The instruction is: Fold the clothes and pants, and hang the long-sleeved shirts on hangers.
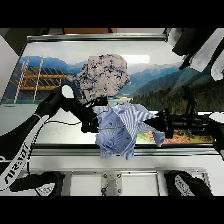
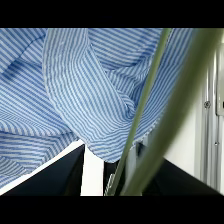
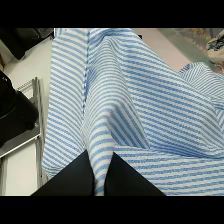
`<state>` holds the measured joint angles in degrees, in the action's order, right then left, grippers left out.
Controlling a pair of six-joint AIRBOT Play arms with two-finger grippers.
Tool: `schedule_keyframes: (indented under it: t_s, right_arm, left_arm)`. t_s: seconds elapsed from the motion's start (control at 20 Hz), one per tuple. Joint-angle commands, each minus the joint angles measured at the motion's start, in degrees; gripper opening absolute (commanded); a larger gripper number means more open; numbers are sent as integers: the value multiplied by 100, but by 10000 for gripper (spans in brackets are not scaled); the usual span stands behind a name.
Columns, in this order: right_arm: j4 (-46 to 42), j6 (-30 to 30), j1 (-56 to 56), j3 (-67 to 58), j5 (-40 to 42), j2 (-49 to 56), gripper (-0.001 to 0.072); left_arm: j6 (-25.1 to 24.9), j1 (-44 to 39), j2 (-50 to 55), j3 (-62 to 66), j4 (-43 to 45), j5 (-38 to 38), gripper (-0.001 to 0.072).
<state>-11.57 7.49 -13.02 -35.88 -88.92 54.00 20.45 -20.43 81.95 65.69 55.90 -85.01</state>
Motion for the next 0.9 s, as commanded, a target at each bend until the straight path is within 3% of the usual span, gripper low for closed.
schedule_keyframes:
  t_s: [0.0, 0.4, 0.6, 0.85]
  right_arm:
    - [-37, -20, 2, -4, -2, -4, 5]
    - [177, -116, 2, -4, -2, -4, 5]
    - [691, -282, 2, -4, -2, -4, 5]
    - [708, -280, 2, -4, 17, -4, 5]
  left_arm:
    - [304, 7, -7, 2, -7, 103, 333]
    - [649, 157, -35, 2, -22, 269, 333]
    - [660, 216, -35, 2, -52, 282, 332]
    - [708, 649, -422, 2, -59, 306, 333]
